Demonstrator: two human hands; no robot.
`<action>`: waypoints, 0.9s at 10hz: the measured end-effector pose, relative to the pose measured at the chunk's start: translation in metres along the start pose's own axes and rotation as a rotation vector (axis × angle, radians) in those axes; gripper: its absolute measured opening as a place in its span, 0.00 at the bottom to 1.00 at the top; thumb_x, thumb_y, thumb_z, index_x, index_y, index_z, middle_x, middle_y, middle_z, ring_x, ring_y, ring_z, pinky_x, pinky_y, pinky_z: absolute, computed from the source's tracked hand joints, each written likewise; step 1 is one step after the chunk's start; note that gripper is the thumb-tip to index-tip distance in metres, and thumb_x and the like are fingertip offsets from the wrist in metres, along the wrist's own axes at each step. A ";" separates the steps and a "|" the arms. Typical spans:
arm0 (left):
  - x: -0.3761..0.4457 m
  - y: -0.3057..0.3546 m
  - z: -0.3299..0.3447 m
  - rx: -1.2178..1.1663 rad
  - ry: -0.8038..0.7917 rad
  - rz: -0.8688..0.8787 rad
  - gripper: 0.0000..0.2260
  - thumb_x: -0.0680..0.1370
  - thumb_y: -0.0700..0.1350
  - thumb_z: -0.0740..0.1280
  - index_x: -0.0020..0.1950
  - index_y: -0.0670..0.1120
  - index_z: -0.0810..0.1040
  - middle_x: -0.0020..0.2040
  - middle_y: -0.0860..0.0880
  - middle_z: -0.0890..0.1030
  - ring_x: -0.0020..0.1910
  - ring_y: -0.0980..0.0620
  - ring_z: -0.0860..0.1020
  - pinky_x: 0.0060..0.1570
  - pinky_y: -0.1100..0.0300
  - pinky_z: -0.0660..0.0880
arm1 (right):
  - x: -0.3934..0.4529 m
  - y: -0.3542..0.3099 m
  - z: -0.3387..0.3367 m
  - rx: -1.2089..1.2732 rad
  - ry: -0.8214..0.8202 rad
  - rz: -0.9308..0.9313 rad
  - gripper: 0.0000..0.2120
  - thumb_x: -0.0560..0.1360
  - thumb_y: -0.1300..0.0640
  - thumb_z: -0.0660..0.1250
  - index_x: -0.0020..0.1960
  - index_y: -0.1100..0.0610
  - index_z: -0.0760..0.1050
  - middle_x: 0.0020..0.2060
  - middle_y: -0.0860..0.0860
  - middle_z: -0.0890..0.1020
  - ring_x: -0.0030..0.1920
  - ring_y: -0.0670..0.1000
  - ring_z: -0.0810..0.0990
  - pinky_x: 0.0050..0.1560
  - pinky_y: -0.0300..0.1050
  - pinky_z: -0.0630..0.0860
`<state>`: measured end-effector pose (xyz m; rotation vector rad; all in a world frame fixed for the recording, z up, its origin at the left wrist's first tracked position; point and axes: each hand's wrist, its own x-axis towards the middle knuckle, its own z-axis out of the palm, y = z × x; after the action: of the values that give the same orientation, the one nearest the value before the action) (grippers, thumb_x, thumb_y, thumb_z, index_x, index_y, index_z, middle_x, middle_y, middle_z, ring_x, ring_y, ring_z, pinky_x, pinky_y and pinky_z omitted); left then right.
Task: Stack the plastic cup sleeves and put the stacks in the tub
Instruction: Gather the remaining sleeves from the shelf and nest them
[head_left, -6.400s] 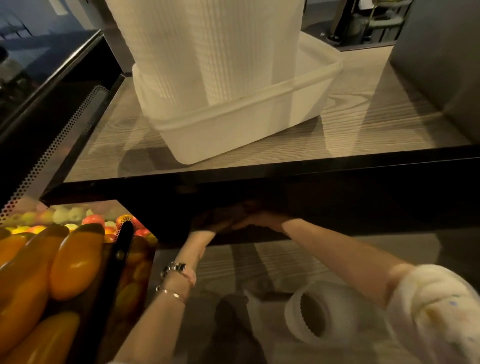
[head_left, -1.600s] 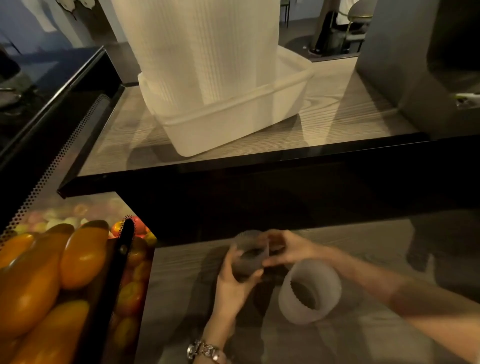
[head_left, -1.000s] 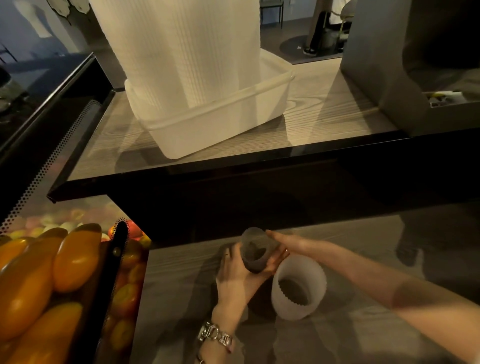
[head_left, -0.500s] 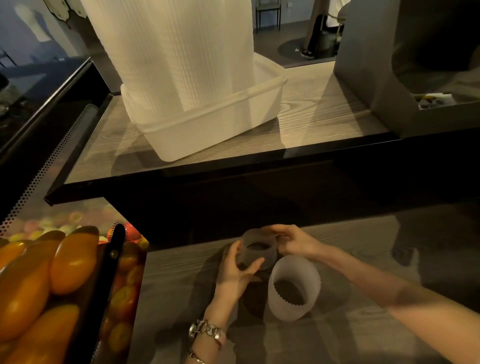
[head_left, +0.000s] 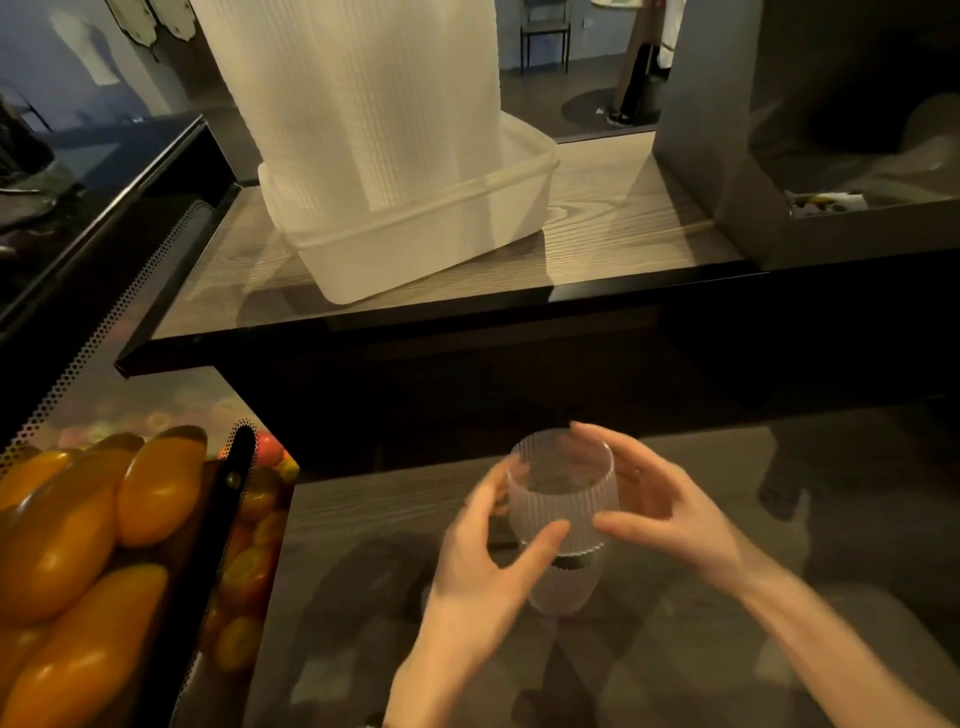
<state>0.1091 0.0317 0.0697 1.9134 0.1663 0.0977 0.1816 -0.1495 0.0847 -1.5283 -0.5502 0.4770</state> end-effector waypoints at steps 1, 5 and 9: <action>-0.017 -0.012 0.013 0.005 -0.043 0.014 0.35 0.62 0.66 0.71 0.66 0.72 0.60 0.63 0.73 0.68 0.63 0.71 0.67 0.60 0.72 0.66 | -0.018 0.023 0.005 0.009 0.062 0.024 0.35 0.65 0.59 0.74 0.69 0.52 0.65 0.67 0.44 0.73 0.69 0.47 0.69 0.66 0.37 0.67; -0.021 -0.062 0.043 -0.125 0.037 -0.116 0.35 0.61 0.55 0.77 0.64 0.63 0.65 0.61 0.65 0.72 0.60 0.69 0.70 0.54 0.77 0.68 | -0.026 0.071 0.011 0.048 0.077 0.244 0.35 0.63 0.59 0.76 0.66 0.50 0.66 0.61 0.42 0.77 0.63 0.41 0.74 0.59 0.35 0.72; -0.026 -0.086 0.041 -0.073 -0.121 -0.334 0.31 0.69 0.45 0.75 0.67 0.55 0.64 0.62 0.56 0.74 0.61 0.58 0.74 0.61 0.61 0.72 | -0.032 0.107 0.026 -0.121 -0.022 0.393 0.33 0.72 0.65 0.69 0.71 0.48 0.60 0.68 0.48 0.70 0.67 0.44 0.70 0.67 0.44 0.69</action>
<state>0.0840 0.0182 -0.0244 1.7879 0.3921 -0.2324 0.1457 -0.1493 -0.0241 -1.7575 -0.2977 0.7733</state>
